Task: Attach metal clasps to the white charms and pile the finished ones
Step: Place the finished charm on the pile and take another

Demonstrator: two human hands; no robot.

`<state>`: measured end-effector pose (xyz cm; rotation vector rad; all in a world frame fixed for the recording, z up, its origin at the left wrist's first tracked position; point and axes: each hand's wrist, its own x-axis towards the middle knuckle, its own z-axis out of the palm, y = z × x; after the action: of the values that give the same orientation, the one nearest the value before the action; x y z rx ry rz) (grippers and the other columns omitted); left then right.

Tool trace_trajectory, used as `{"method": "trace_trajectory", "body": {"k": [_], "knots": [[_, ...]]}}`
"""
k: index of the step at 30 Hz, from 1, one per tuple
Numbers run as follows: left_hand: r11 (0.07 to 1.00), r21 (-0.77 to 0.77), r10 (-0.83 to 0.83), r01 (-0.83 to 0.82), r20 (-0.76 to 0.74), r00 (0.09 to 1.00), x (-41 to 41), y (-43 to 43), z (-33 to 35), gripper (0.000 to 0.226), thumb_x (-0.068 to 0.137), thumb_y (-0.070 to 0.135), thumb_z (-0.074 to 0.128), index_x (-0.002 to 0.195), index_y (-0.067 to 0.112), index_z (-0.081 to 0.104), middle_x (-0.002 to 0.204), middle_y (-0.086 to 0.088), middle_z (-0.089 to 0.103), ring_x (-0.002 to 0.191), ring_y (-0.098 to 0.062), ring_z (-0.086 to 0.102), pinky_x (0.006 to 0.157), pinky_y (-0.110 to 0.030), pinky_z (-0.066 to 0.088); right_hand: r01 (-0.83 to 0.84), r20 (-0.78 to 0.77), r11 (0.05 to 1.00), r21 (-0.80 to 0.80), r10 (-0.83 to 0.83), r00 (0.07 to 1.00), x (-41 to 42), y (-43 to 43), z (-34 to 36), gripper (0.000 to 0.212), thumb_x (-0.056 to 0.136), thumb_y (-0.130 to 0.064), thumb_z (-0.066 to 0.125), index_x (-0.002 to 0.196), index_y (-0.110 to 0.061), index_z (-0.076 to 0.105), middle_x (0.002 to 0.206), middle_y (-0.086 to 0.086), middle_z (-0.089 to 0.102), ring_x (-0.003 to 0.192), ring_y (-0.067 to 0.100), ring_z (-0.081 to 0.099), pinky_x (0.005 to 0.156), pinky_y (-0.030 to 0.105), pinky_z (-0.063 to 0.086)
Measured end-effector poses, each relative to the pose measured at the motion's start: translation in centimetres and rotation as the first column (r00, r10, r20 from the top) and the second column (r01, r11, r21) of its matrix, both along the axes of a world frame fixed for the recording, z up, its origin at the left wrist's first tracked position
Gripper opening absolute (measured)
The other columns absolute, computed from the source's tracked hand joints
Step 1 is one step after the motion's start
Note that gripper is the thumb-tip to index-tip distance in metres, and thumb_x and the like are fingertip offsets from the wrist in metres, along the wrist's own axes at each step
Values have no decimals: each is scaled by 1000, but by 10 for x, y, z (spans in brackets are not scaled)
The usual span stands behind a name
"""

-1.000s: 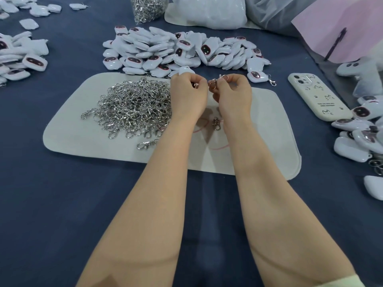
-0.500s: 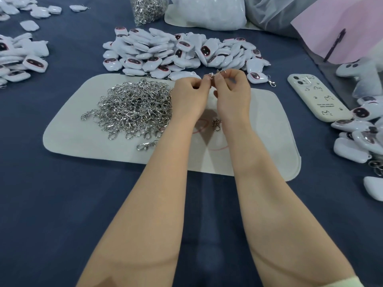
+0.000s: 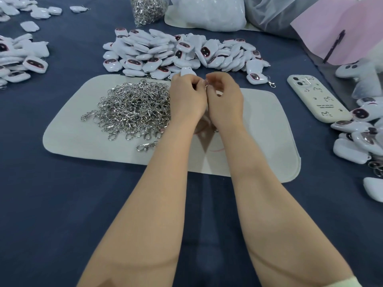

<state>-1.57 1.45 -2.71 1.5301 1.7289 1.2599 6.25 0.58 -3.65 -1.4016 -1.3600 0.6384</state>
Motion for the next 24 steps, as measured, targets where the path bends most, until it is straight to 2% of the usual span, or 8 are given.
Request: {"method": "trace_trajectory", "body": {"k": [3,6,9,12,16,21,24], "knots": [[998,42,38,-36,-46,998,1,-3,1,19,93,19,54,98,9,69,116,-13,55,99,-22,57,80,-16,33,-37,-55,998,-47,35,998,0,0,1,23,89,-2,48,104,-12,62,101,0,67,95,9,60,86,20,46],[996,71,62,-58,-55,997,1,-5,0,18,92,19,55,97,9,68,110,-5,47,95,-21,56,72,-13,30,-40,-111,997,-68,32,993,-1,0,2,22,89,-4,47,101,-14,62,103,3,68,100,16,62,92,34,49],[994,84,67,-65,-22,998,1,-4,0,16,92,19,56,95,10,69,107,-5,47,94,-22,57,74,-13,31,-56,-154,995,-84,43,987,-1,0,3,16,90,-6,50,97,-17,60,102,5,68,99,18,64,93,41,49],[995,91,44,-41,-26,999,1,-4,0,17,92,19,56,95,11,70,109,-8,50,88,-16,53,75,-11,29,-27,-179,996,-86,11,984,1,0,2,15,89,-6,53,97,-16,61,95,3,69,91,16,65,90,38,51],[995,101,12,-7,-46,999,3,-3,-1,16,92,16,55,96,9,69,104,-3,43,80,-12,47,71,-8,28,43,-191,998,-42,-50,980,3,2,1,10,88,-5,56,88,-15,59,78,-4,64,75,12,62,83,37,53],[996,89,-4,8,-51,999,2,-3,-3,13,89,14,57,94,9,69,105,-4,46,68,1,43,65,4,28,64,-188,998,-27,-68,980,3,3,1,15,89,-6,57,84,-20,54,77,-4,62,77,16,63,82,38,52],[995,95,-2,6,-41,999,2,-3,-3,12,87,14,58,91,10,68,102,-4,46,65,2,42,64,2,29,74,-165,997,-24,-77,983,3,2,0,15,89,-8,56,84,-21,50,76,-5,61,76,14,61,79,33,51]]}}
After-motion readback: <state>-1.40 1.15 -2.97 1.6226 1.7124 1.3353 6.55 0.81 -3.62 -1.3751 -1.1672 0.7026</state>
